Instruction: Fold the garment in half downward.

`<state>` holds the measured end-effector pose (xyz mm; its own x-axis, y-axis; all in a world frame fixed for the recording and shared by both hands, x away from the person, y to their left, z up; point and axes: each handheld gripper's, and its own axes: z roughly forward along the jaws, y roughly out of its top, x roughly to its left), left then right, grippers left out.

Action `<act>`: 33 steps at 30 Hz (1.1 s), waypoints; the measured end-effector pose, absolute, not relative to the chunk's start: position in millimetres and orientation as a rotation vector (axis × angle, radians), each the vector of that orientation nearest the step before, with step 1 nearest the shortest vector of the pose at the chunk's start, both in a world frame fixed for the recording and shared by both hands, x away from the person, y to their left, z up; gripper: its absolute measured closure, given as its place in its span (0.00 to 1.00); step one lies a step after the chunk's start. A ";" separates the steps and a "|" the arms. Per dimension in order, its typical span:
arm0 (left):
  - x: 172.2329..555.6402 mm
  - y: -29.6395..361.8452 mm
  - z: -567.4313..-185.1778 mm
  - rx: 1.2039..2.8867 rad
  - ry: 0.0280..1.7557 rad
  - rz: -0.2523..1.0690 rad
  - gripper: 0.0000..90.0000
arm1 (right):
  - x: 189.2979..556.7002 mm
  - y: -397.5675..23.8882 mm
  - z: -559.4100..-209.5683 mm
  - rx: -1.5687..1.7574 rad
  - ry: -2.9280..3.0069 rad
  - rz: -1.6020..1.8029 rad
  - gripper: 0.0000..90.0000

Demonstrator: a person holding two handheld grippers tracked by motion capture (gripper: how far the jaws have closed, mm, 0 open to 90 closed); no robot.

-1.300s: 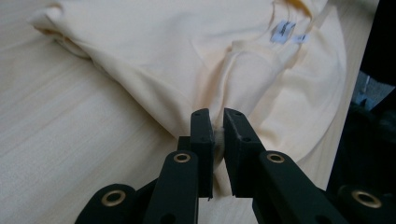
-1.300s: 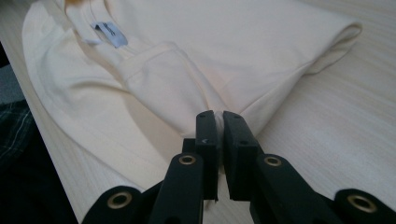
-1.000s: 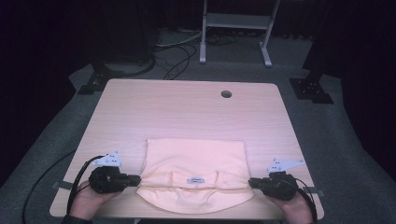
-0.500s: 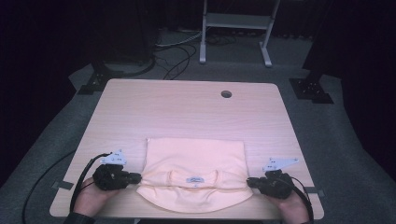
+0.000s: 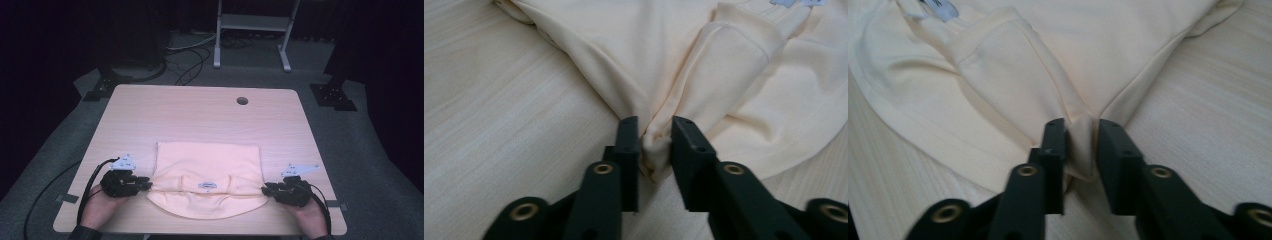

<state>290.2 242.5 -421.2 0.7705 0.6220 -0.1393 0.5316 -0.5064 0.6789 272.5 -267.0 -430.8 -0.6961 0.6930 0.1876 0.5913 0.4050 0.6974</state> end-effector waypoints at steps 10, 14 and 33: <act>288.7 246.9 -424.0 2.182 0.889 0.154 0.43 | 271.7 -272.6 -436.6 1.199 2.506 1.249 0.49; 287.4 245.0 -425.0 2.183 0.889 0.180 0.32 | 272.5 -271.9 -438.2 1.188 2.501 1.265 0.39; 287.1 247.9 -420.6 2.103 0.910 0.339 0.00 | 276.3 -280.5 -432.9 1.258 2.388 1.326 0.02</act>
